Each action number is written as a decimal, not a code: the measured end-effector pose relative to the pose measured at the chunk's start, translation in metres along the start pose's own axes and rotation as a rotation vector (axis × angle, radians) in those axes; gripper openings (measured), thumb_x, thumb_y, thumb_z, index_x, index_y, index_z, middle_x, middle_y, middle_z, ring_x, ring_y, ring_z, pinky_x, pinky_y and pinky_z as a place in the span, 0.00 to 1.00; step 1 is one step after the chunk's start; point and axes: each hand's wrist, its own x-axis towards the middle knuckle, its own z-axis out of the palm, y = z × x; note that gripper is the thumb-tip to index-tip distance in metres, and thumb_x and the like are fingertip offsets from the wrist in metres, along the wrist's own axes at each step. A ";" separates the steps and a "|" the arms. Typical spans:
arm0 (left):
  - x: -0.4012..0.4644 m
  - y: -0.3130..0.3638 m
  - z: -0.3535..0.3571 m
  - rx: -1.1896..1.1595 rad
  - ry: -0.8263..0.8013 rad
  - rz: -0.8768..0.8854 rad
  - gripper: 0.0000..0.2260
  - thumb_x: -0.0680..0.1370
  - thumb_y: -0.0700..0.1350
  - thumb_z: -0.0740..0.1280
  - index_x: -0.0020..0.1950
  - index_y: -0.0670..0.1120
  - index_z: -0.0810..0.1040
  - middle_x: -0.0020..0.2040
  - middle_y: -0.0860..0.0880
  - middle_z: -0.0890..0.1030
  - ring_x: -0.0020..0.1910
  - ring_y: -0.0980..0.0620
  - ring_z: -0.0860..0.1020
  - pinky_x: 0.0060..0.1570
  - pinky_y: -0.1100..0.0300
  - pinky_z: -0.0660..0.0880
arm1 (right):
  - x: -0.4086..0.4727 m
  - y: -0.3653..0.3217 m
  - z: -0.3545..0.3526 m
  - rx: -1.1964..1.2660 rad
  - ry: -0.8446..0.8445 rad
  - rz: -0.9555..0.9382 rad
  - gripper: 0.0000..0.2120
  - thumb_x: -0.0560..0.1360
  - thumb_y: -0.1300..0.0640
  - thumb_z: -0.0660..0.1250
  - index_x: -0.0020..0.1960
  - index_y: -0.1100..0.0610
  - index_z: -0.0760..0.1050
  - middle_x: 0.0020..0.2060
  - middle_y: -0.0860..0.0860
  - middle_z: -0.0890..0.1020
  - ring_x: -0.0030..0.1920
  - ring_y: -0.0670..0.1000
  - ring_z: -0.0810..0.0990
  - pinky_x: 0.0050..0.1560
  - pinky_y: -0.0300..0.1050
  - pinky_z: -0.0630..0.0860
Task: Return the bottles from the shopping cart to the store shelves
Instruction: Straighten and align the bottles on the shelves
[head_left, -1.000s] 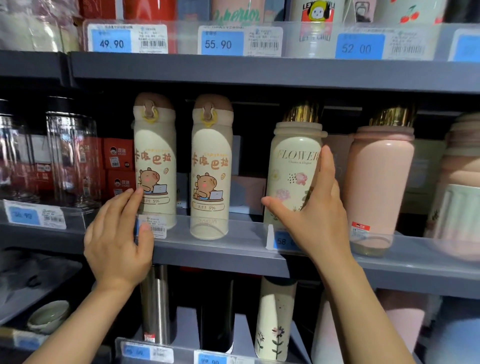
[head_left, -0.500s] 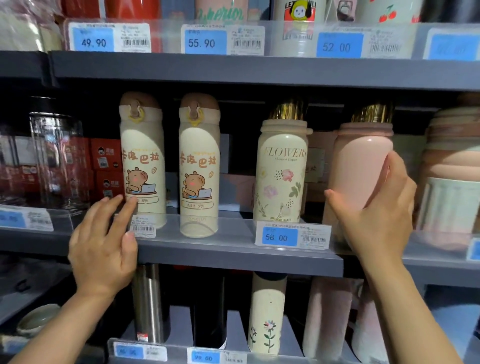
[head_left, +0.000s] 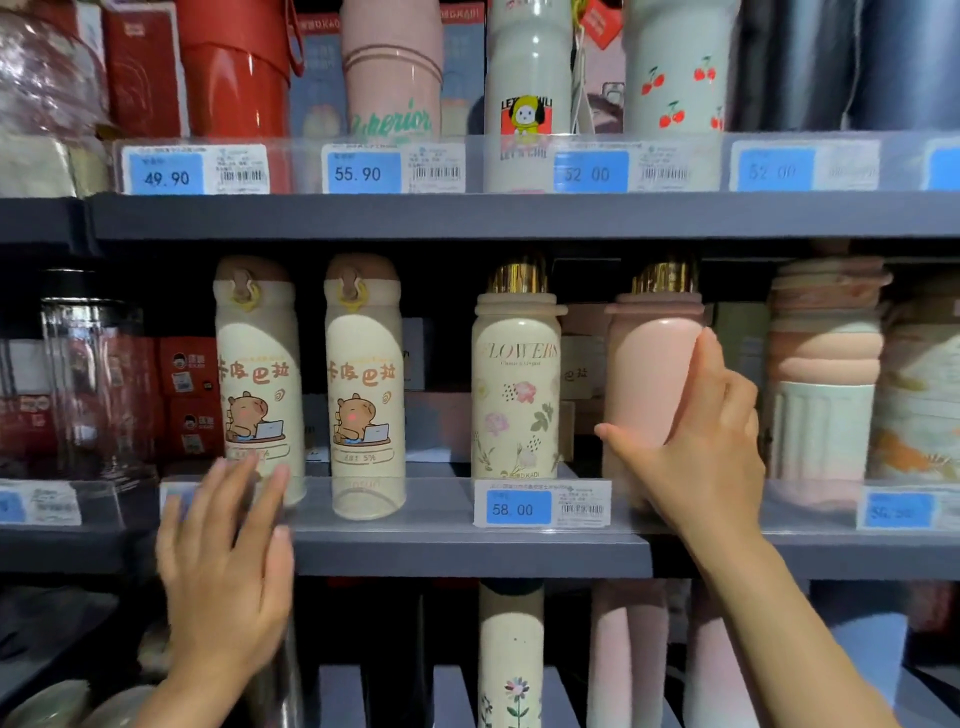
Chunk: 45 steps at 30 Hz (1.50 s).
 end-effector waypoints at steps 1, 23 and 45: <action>-0.002 0.018 0.003 -0.046 -0.005 0.053 0.22 0.81 0.53 0.50 0.74 0.49 0.64 0.72 0.43 0.66 0.76 0.49 0.57 0.74 0.45 0.48 | 0.001 0.001 0.000 0.012 -0.008 -0.007 0.55 0.64 0.44 0.77 0.78 0.50 0.45 0.65 0.60 0.64 0.62 0.65 0.68 0.47 0.55 0.70; 0.003 0.104 0.061 0.115 0.047 0.508 0.21 0.80 0.53 0.54 0.71 0.49 0.69 0.66 0.43 0.76 0.65 0.43 0.71 0.63 0.43 0.68 | 0.012 0.014 -0.012 0.201 -0.186 0.164 0.52 0.68 0.45 0.73 0.76 0.40 0.37 0.67 0.55 0.72 0.61 0.62 0.74 0.59 0.56 0.67; 0.002 0.105 0.061 0.112 0.050 0.485 0.21 0.79 0.53 0.56 0.72 0.49 0.69 0.65 0.43 0.76 0.65 0.44 0.71 0.66 0.44 0.65 | 0.006 0.009 -0.007 0.074 -0.132 0.090 0.58 0.62 0.32 0.72 0.77 0.44 0.38 0.73 0.53 0.61 0.68 0.58 0.68 0.60 0.57 0.69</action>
